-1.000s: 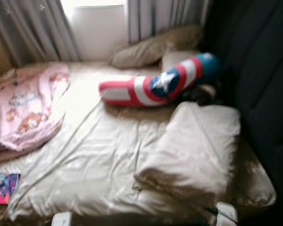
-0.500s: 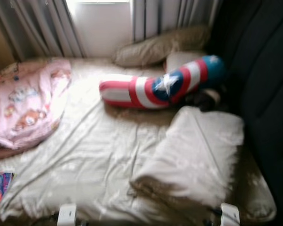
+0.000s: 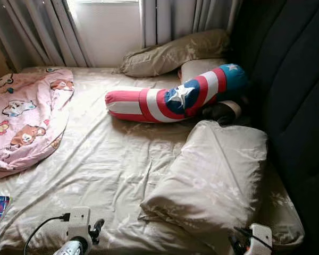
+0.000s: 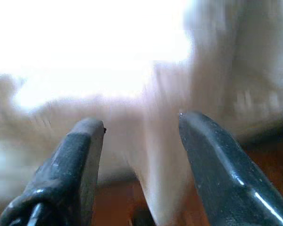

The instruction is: Clean up the room

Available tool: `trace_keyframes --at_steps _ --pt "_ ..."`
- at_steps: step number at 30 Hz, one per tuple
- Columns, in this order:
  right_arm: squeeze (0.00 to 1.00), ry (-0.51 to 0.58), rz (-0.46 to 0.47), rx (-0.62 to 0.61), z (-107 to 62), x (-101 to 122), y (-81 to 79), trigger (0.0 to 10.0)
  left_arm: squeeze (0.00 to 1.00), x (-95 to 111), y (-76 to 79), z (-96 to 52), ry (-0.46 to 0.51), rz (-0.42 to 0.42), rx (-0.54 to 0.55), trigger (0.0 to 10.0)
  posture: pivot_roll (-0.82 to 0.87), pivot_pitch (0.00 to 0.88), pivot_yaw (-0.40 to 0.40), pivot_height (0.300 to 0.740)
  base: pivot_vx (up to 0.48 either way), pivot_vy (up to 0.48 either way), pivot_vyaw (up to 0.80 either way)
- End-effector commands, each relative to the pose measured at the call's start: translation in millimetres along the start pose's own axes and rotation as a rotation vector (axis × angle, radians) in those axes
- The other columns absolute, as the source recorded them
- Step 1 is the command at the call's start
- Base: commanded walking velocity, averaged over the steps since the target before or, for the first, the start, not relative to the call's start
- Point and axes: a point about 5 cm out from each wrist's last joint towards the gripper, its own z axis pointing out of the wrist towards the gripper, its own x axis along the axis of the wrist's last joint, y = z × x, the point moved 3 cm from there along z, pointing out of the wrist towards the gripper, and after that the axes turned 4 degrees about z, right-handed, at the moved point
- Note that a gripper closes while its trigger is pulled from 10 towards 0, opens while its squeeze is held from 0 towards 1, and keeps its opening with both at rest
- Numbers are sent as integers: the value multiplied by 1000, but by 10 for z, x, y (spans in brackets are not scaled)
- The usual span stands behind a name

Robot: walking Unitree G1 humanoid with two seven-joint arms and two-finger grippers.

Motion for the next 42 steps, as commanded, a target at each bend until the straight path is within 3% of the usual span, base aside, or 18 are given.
trace_keyframes --at_steps 1,6,12,15,17,24,27,42 --pt "0 191 -36 84 130 507 -298 10000 0 219 34 37 112 27 -24 10000 -19 0 -21 740 0 0 0" --pt "0 305 -47 98 107 697 -339 10000 0 557 145 20 312 36 -48 10000 -16 0 -24 740 0 0 0" --pt "0 398 -39 90 58 821 -326 10000 0 836 239 -45 461 30 -53 10000 2 0 -40 740 0 0 0" --pt "0 431 -30 81 23 848 -295 10000 0 952 175 -78 514 13 -16 10000 -2 0 -39 740 0 0 0" --pt "0 452 -79 83 -3 867 -287 10000 0 1008 135 -105 538 -1 4 10000 -5 0 -37 740 0 0 0" --pt "0 469 -49 50 -30 872 -208 10000 0 1028 209 -139 545 26 -41 10000 4 0 -32 740 0 0 0" --pt "0 461 -57 43 -27 870 -192 10000 0 1064 161 -139 546 30 -30 10000 7 0 -34 740 0 0 0" --pt "0 436 -68 52 -5 852 -238 10000 0 1037 138 -136 526 34 -26 10000 5 0 -36 740 0 -174 0"
